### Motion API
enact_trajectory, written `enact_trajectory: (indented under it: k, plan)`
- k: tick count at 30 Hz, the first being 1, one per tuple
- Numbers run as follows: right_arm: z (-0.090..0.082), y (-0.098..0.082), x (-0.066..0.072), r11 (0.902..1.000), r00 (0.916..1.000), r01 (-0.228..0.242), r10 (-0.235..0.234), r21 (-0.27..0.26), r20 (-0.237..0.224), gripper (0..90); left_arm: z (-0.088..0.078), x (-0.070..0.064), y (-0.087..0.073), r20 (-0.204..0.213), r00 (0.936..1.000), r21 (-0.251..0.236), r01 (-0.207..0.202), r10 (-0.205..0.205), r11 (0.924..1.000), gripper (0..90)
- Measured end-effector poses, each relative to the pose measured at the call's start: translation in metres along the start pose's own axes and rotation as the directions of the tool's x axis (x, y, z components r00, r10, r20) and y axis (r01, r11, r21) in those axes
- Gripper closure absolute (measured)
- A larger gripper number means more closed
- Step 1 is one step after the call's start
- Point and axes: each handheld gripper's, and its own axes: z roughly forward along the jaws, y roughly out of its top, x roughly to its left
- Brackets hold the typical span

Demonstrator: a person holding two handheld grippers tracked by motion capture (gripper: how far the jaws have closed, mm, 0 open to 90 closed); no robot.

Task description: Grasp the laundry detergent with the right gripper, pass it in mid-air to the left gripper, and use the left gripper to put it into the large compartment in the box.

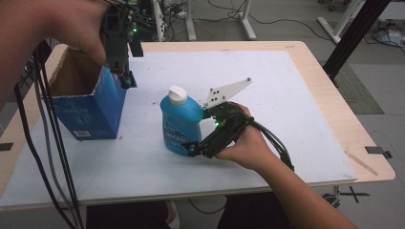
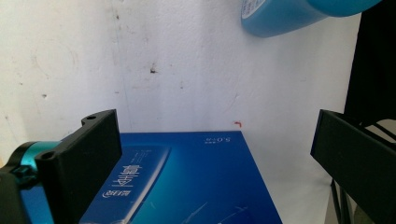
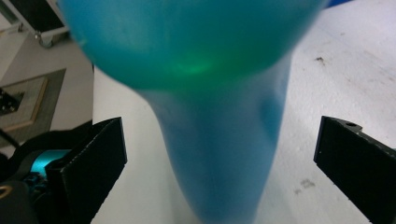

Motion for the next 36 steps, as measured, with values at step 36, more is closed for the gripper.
enact_trajectory:
  k: [36]
  plan:
    - [0.025,-0.012,0.008,0.9823,0.9939,0.038,-0.018,-0.183,0.109,17.0,0.001,-0.001,-0.005,-0.004,1.0000,-0.006,-0.002,0.002,1.0000,1.8]
